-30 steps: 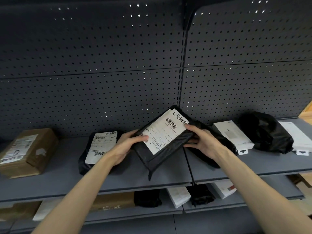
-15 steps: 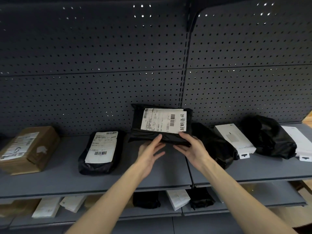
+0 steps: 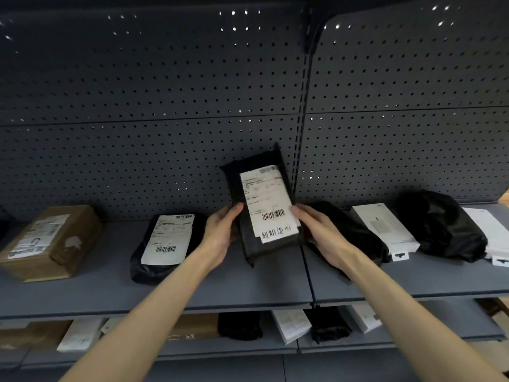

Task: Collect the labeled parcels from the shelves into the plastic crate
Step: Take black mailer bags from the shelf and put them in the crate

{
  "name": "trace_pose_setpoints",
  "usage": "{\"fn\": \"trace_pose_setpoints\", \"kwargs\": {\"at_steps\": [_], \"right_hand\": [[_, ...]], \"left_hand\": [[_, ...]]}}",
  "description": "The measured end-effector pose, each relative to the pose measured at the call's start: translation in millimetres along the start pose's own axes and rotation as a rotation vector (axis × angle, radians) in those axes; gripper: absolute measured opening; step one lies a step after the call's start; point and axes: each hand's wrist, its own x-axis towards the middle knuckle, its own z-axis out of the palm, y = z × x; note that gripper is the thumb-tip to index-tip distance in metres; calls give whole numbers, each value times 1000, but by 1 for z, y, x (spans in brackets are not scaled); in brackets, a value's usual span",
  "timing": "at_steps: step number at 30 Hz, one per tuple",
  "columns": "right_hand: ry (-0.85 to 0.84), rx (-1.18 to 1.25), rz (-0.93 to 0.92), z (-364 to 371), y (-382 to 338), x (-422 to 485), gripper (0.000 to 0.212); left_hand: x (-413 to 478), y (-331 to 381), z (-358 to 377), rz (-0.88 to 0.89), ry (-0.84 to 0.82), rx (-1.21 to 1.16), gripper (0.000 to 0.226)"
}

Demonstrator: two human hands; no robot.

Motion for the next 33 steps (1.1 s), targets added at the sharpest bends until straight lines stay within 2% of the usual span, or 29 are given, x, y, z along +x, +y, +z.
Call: {"fn": "trace_pose_setpoints", "kwargs": {"at_steps": [2,3,8,18,30,33], "right_hand": [[-1,7,-6,11,2,0,23],[15,20,-10,15,4,-1,19],[16,8,-36,27,12,-8,34],[-17,-45,-111,38,-9,-10,33],[-23,-118,-306,53,-90,-12,38],[-29,-123,-359,56,-109,-16,34]], "left_hand": [[-3,-3,1,57,-41,73,18],[-5,-4,2,81,-58,102,18],[-16,-3,-1,158,-56,185,22],[-19,10,-13,251,-88,240,35],[-31,95,1,418,-102,220,36],[-34,113,5,465,-114,211,38]]}}
